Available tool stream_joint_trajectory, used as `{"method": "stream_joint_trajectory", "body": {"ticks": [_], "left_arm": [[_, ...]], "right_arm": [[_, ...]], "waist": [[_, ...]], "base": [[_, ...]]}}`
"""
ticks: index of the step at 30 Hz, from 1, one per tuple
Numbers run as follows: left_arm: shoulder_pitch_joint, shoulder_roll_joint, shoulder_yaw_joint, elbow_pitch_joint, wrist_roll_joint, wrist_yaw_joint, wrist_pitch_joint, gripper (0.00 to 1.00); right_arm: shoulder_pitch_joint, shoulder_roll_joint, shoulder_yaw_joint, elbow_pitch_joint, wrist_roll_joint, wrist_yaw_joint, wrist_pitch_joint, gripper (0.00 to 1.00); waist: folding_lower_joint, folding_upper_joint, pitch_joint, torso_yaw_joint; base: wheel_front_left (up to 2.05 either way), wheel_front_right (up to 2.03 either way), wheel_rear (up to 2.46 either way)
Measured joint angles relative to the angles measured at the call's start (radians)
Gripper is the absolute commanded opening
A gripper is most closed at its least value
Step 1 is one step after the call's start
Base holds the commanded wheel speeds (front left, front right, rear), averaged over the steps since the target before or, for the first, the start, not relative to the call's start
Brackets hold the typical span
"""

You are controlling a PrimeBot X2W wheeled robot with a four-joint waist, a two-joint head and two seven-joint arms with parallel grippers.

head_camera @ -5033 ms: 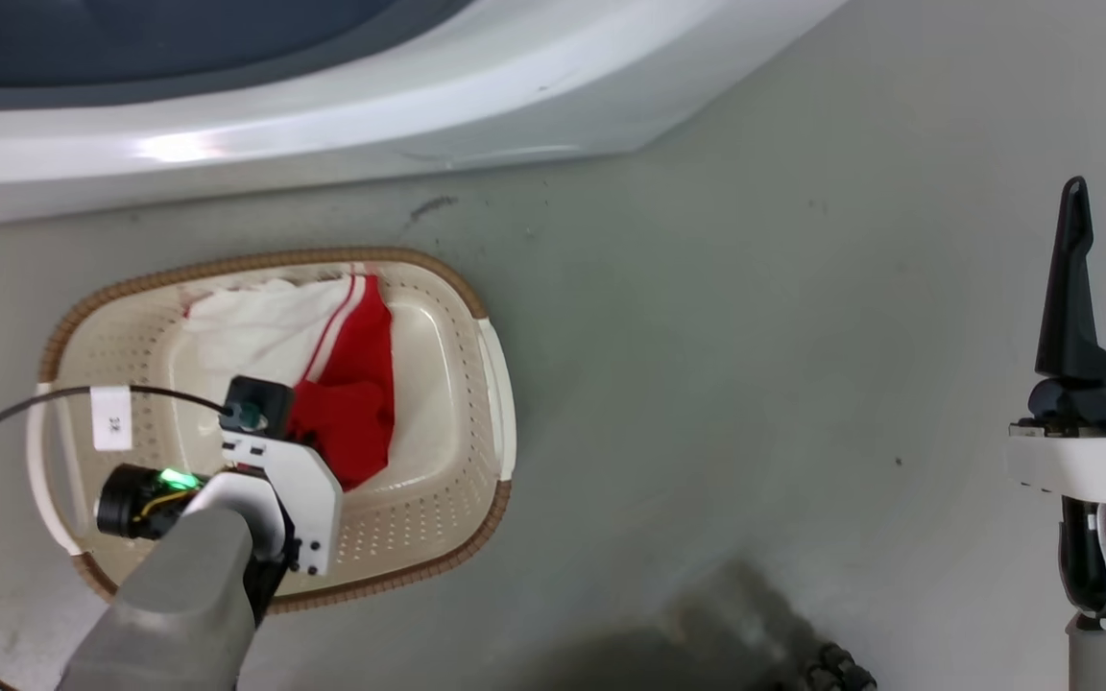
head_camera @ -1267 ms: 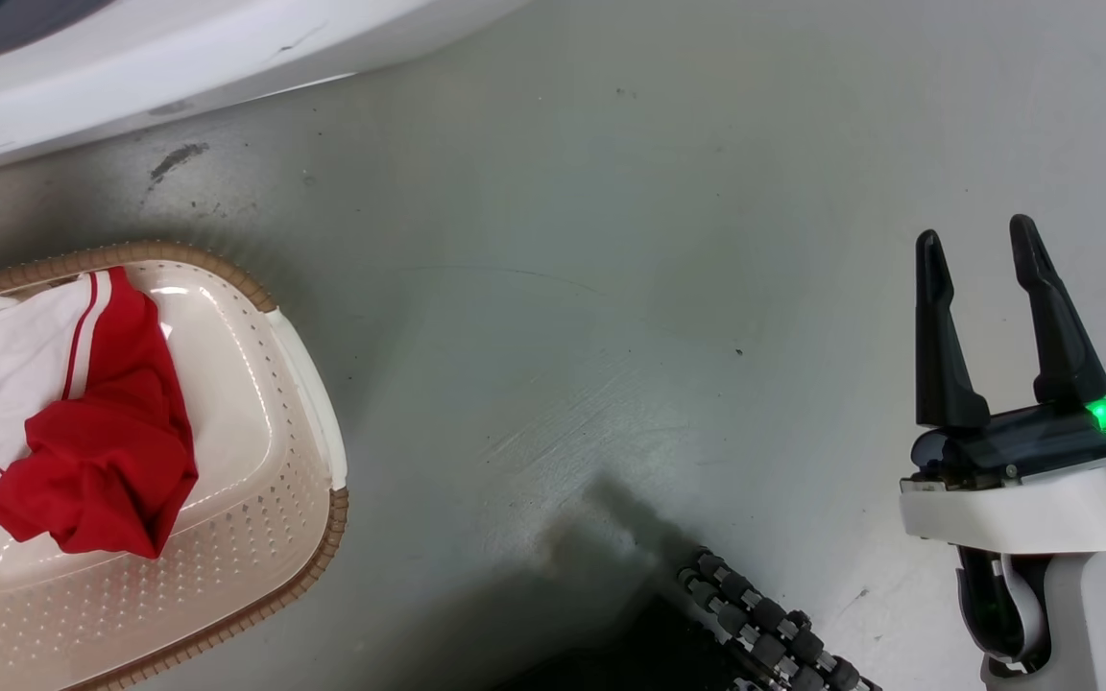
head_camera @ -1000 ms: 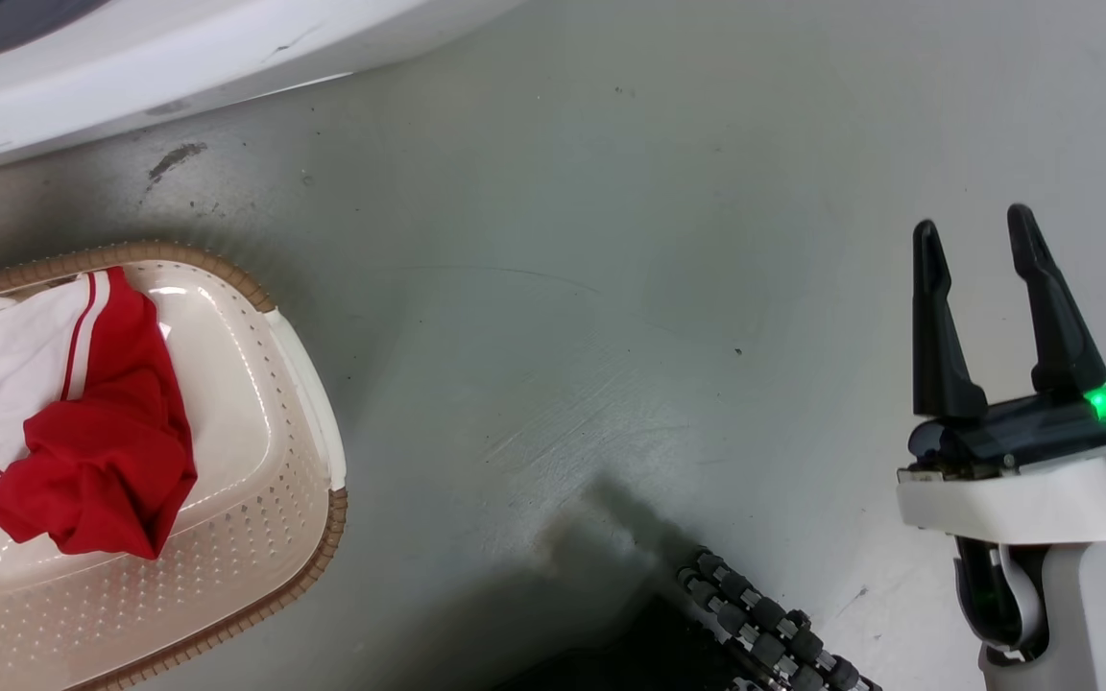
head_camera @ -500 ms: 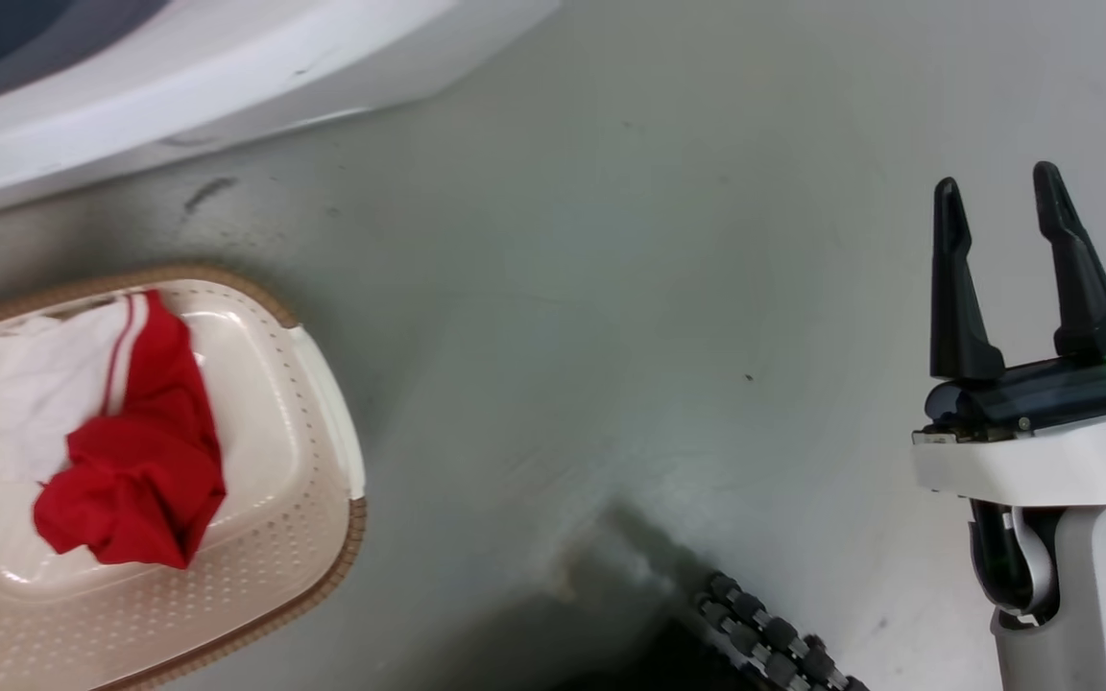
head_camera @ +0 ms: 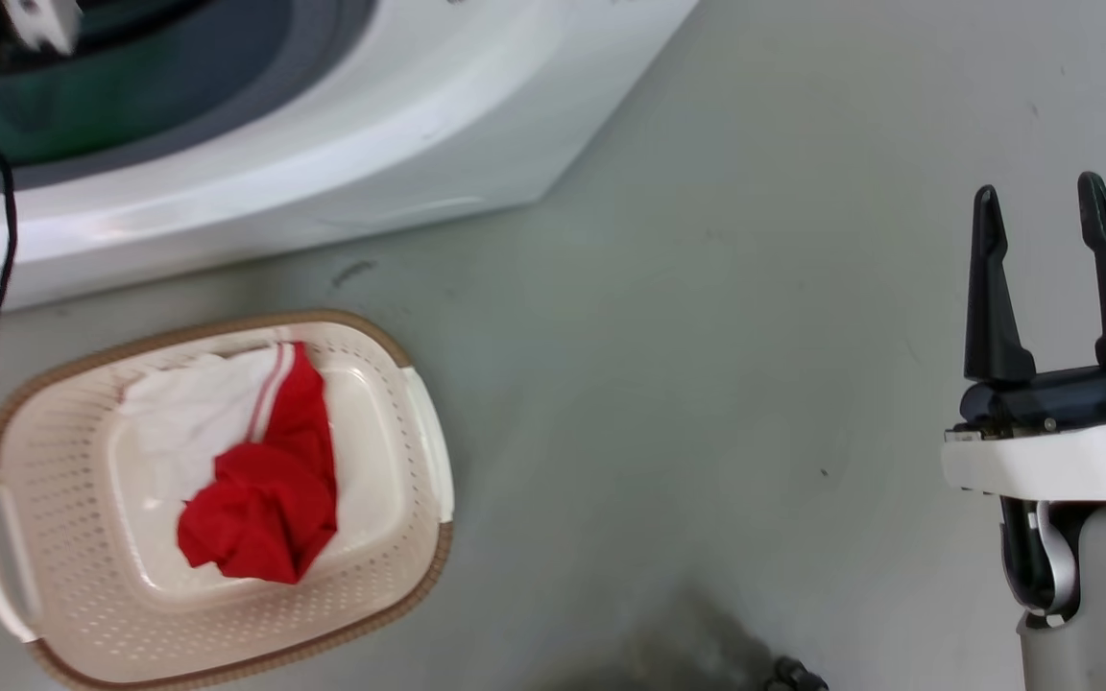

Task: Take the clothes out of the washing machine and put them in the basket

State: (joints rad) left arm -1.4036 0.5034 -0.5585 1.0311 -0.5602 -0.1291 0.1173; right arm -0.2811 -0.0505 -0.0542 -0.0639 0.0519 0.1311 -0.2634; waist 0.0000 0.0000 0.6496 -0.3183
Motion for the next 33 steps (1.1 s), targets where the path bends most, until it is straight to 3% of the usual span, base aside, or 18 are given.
{"method": "stream_joint_trajectory", "body": {"ticks": [7,14,15,19,25,33], "left_arm": [[0.155,-0.022,-0.011,-0.031,-0.018,0.001,-0.179,0.0],[0.287,-0.046,-0.016,-0.082,-0.018,0.041,-0.313,0.0],[0.337,-0.052,-0.013,-0.121,-0.017,0.064,-0.345,0.0],[0.426,-0.062,-0.007,-0.196,-0.026,0.086,-0.364,0.0],[0.556,-0.031,0.001,-0.376,-0.034,0.13,-0.367,0.0],[0.817,0.05,0.002,-0.752,-0.12,0.209,-0.208,0.0]], "right_arm": [[0.029,0.0,-0.026,0.012,-0.035,0.0,0.0,1.0],[0.065,0.0,-0.036,0.024,-0.054,0.0,0.0,1.0],[0.079,0.0,-0.039,0.027,-0.063,0.0,0.0,1.0],[0.094,0.0,-0.047,0.032,-0.073,0.0,0.0,1.0],[0.119,0.0,-0.049,0.036,-0.083,0.0,0.0,1.0],[0.138,0.0,-0.059,0.039,-0.087,0.0,0.0,1.0]], "waist": [[0.0,0.0,-0.112,0.051],[-0.0001,0.0,-0.215,0.095],[0.0,0.0,-0.254,0.114],[-0.0001,0.0001,-0.301,0.139],[0.0,0.0,-0.355,0.179],[0.0,0.0,-0.391,0.217]], "base": [[0.0,0.0,0.0],[0.0,0.0,0.0],[0.0,0.0,0.0],[0.0,0.0,0.0],[0.0,0.0,0.0],[0.0,0.0,0.0]]}}
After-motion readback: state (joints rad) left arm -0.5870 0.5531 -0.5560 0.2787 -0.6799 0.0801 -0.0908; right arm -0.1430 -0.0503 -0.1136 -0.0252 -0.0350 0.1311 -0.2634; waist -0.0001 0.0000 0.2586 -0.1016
